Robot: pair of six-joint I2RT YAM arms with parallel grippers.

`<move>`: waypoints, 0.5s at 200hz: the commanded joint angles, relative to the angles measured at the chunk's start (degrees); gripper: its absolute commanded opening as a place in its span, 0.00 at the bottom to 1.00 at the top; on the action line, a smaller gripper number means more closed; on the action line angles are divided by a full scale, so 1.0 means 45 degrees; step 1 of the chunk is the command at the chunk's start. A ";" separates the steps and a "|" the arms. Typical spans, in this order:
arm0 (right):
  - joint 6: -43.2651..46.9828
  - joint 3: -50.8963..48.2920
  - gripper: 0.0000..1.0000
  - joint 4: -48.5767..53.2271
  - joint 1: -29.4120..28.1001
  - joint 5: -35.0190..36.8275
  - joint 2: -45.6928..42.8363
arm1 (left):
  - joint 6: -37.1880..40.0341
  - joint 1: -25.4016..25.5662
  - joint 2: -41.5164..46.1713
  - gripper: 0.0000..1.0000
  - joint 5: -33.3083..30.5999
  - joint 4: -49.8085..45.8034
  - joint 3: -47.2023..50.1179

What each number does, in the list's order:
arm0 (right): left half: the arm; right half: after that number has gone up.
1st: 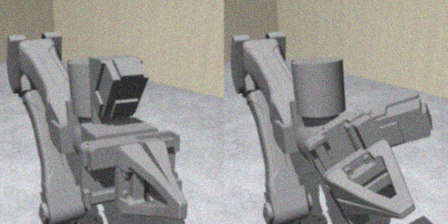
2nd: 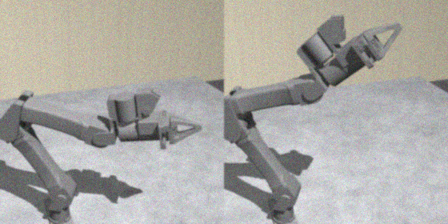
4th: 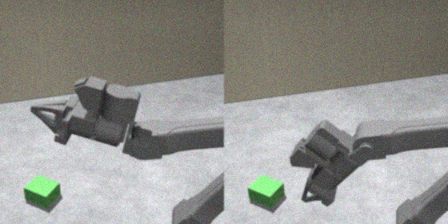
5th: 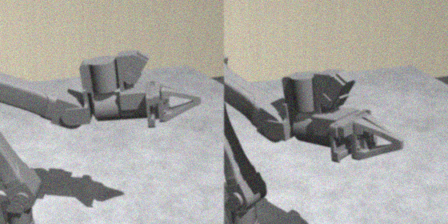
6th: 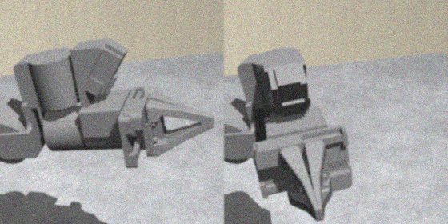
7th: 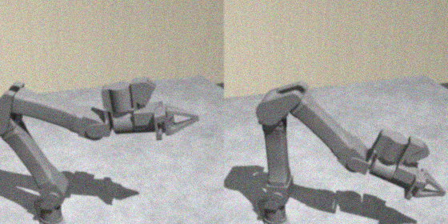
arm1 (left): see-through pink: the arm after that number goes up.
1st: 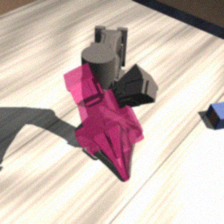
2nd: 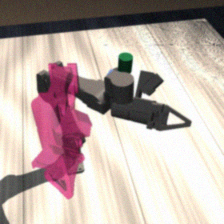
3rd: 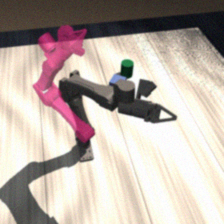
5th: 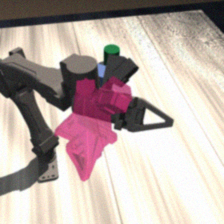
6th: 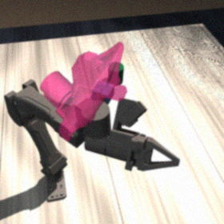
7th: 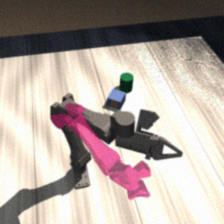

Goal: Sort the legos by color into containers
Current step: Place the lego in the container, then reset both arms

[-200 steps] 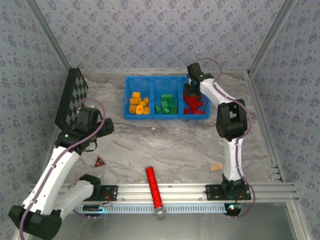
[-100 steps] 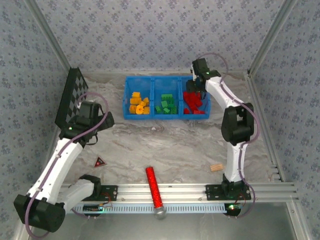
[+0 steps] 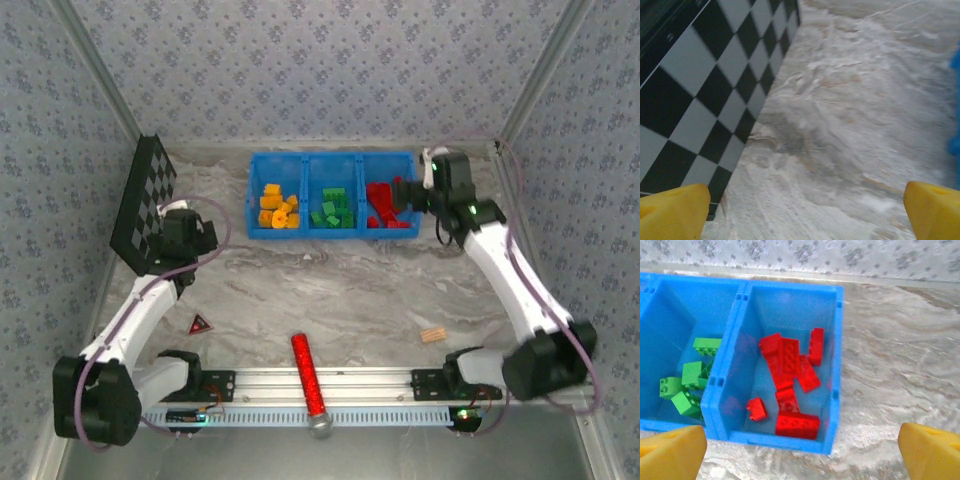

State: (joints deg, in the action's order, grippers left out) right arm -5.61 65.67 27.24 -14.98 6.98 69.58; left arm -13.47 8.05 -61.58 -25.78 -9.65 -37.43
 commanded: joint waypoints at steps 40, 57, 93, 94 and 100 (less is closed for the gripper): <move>-0.0979 -0.5849 1.00 -0.2464 -0.0008 0.1898 -0.5068 | 0.1242 -0.1288 -0.2991 0.99 0.0780 0.9337 0.3189; -0.0804 -0.6709 1.00 -0.2896 -0.0049 0.2276 -0.5861 | 0.1985 -0.1434 -0.3446 0.99 0.1558 1.0281 0.3142; -0.0185 -0.8815 1.00 -0.5162 -0.0030 0.2825 -0.7068 | 0.2252 -0.1775 -0.5625 0.99 0.3519 1.4410 0.4175; -0.0173 -0.8892 1.00 -0.5257 -0.0030 0.2824 -0.7086 | 0.2281 -0.1773 -0.5687 0.99 0.3569 1.4478 0.4176; 0.0044 -0.9353 1.00 -0.5916 -0.0030 0.2899 -0.7150 | 0.2346 -0.1777 -0.5996 0.99 0.3628 1.4750 0.4079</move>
State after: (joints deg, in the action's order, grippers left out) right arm -7.92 29.12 11.75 -15.03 16.40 39.33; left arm -5.85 0.36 -83.37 -16.62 39.62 -19.88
